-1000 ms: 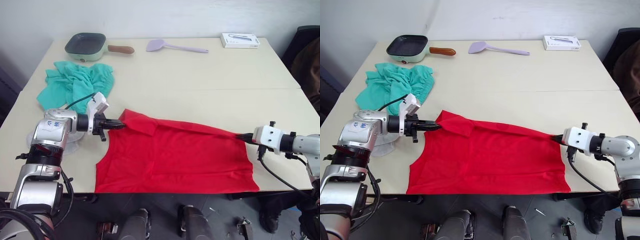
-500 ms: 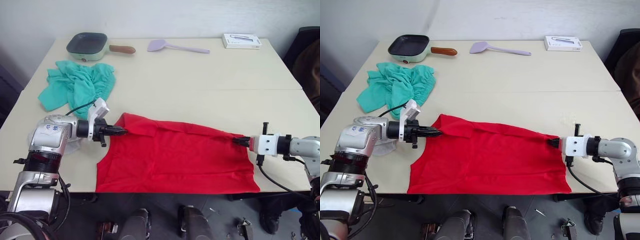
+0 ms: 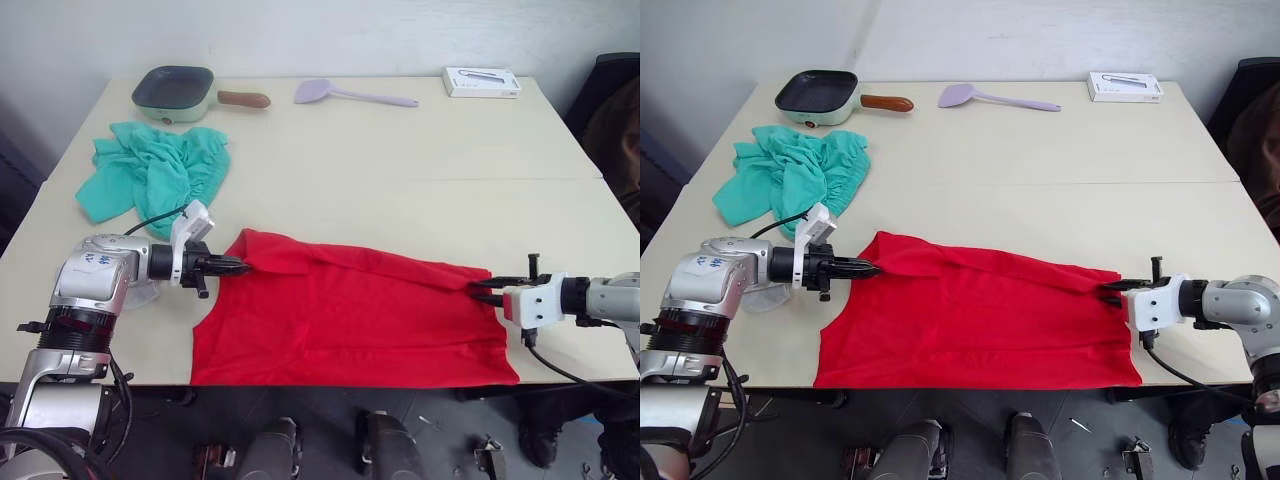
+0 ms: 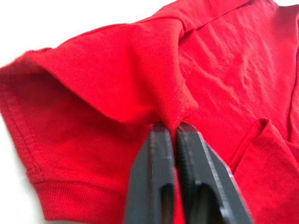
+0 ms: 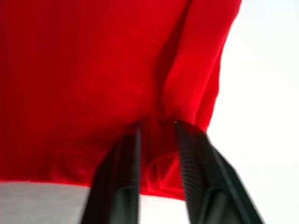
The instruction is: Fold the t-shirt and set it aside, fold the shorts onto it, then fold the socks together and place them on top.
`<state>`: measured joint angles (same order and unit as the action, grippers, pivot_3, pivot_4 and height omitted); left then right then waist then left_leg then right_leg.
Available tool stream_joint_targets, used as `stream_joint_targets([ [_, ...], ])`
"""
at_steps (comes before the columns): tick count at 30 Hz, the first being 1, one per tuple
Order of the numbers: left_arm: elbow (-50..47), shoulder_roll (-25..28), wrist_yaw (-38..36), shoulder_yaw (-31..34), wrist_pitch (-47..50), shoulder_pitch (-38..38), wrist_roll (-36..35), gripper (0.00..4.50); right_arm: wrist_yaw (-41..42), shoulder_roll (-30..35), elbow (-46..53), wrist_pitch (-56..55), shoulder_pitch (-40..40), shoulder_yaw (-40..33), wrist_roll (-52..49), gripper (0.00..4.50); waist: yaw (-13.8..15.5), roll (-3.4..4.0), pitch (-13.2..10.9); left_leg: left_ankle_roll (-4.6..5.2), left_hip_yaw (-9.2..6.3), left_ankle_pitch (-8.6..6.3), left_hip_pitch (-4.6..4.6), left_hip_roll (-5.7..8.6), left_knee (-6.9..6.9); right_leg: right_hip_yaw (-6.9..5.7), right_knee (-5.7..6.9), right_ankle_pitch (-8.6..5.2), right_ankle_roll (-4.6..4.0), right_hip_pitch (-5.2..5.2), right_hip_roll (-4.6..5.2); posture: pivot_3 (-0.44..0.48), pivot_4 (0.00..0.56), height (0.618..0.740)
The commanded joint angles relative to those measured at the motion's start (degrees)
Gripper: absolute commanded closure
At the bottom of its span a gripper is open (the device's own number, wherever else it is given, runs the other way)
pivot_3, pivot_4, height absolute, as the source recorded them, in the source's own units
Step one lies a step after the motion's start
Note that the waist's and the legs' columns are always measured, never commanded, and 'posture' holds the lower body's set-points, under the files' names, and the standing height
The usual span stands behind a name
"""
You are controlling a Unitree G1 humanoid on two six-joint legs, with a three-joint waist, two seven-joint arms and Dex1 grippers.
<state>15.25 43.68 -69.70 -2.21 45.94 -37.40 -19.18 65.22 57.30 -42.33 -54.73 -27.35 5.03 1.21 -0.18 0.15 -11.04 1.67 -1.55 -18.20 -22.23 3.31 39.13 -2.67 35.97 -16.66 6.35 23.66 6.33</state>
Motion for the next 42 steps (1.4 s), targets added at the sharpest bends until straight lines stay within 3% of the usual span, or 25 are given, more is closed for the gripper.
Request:
stream_joint_targets([
  [1, -5.88, 3.42, -3.57, 1.55, 1.46, 1.51, -3.46, 2.96, 5.54, 1.10, 6.60, 9.03, 1.56, -2.03, -10.34, 1.96, 0.00, -0.01, -0.01, 0.00, -0.01, 0.00, -0.01, -0.01, 0.00, 0.01, -0.02, 0.00, 0.00, -0.01, 0.01, 0.000, 0.150, 0.740],
  [4, -8.76, 5.96, -4.99, 2.02, 2.67, 2.88, -5.27, 2.04, 8.76, 1.57, 14.35, 22.89, 3.83, -4.33, -18.36, 0.91, 0.04, 0.00, -0.01, -0.01, -0.09, 0.00, -0.01, -0.04, 0.00, 0.16, -0.01, 0.00, 0.00, -0.03, 0.05, 0.000, 0.150, 0.740],
  [7, -10.63, 8.72, -7.59, 3.99, 4.62, 2.43, -8.94, 1.12, 7.02, 1.31, 26.28, 47.62, 5.33, -6.94, -29.70, 0.00, 0.02, 0.01, -0.01, -0.02, -0.14, 0.00, 0.00, -0.06, 0.01, 0.37, -0.02, -0.01, -0.02, -0.06, 0.08, 0.000, 0.150, 0.740],
  [8, -10.26, 8.48, -7.22, 4.64, 5.16, 1.29, -9.89, 0.86, 5.10, 0.61, 29.73, 54.79, 4.98, -7.27, -32.40, 0.00, 0.04, 0.01, -0.01, -0.02, -0.14, -0.01, 0.01, -0.07, 0.01, 0.40, -0.01, -0.02, -0.03, -0.06, 0.09, 0.000, 0.150, 0.740],
  [12, -6.52, 4.78, -2.46, 4.93, 4.44, -3.24, -9.31, 0.86, -1.70, -3.06, 35.64, 69.79, 2.66, -7.70, -35.57, 0.00, 0.37, 0.00, -0.01, -0.05, -0.22, -0.02, 0.02, -0.07, 0.02, 0.34, -0.07, -0.02, -0.06, -0.08, 0.11, 0.000, 0.150, 0.740],
  [13, -5.34, 3.67, -1.48, 4.53, 3.60, -4.25, -8.61, 0.84, -3.24, -4.44, 36.29, 72.04, 1.85, -7.45, -35.55, 0.19, 0.57, 0.00, -0.01, -0.05, -0.23, -0.02, 0.02, -0.05, 0.02, 0.33, -0.09, -0.02, -0.05, -0.09, 0.11, 0.000, 0.150, 0.740],
  [16, -0.30, -0.43, 1.67, 2.36, -0.64, -7.81, -5.49, 1.45, -6.80, -8.24, 37.49, 76.69, 0.46, -5.62, -33.33, 0.91, 1.23, 0.00, -0.01, -0.03, -0.22, -0.03, -0.03, 0.02, 0.01, 0.31, -0.01, -0.02, -0.05, -0.03, 0.11, 0.000, 0.150, 0.740],
  [21, 12.79, -6.15, 8.71, -2.89, -12.19, -11.42, 4.18, 3.04, -8.89, -9.82, 34.98, 77.37, 2.15, -4.43, -27.38, 2.70, 1.69, 0.00, -0.01, 0.02, -0.21, -0.01, -0.17, 0.15, 0.01, 0.02, 0.02, -0.01, -0.04, 0.10, 0.01, 0.000, 0.150, 0.740],
  [26, 19.55, -8.48, 7.93, -5.55, -18.42, -11.14, 8.13, 4.50, -8.93, -8.62, 30.72, 77.18, 4.21, -4.47, -22.91, 4.49, 1.50, 0.00, -0.01, 0.11, -0.07, 0.01, -0.17, 0.22, 0.01, -0.12, 0.02, 0.03, 0.03, 0.11, -0.04, 0.000, 0.150, 0.740],
  [37, 28.05, -7.48, 10.32, -4.06, -27.26, -11.01, 12.16, 4.50, -7.31, -3.42, 19.12, 76.50, 5.78, -10.48, -20.15, 4.49, 1.50, -0.22, 0.13, 0.14, -0.06, 0.03, 0.07, 0.20, 0.02, -0.08, 0.01, 0.05, 0.08, -0.11, 0.11, 0.000, 0.150, 0.740],
  [42, 23.43, -6.55, 8.13, 1.40, -23.77, -12.55, 6.87, 4.50, -4.95, -3.46, 22.25, 80.77, 3.02, -15.29, -25.59, 4.49, 1.33, -0.22, 0.13, 0.13, -0.05, 0.03, 0.00, 0.18, 0.02, -0.09, 0.01, 0.05, 0.08, -0.03, 0.11, 0.000, 0.150, 0.740],
])
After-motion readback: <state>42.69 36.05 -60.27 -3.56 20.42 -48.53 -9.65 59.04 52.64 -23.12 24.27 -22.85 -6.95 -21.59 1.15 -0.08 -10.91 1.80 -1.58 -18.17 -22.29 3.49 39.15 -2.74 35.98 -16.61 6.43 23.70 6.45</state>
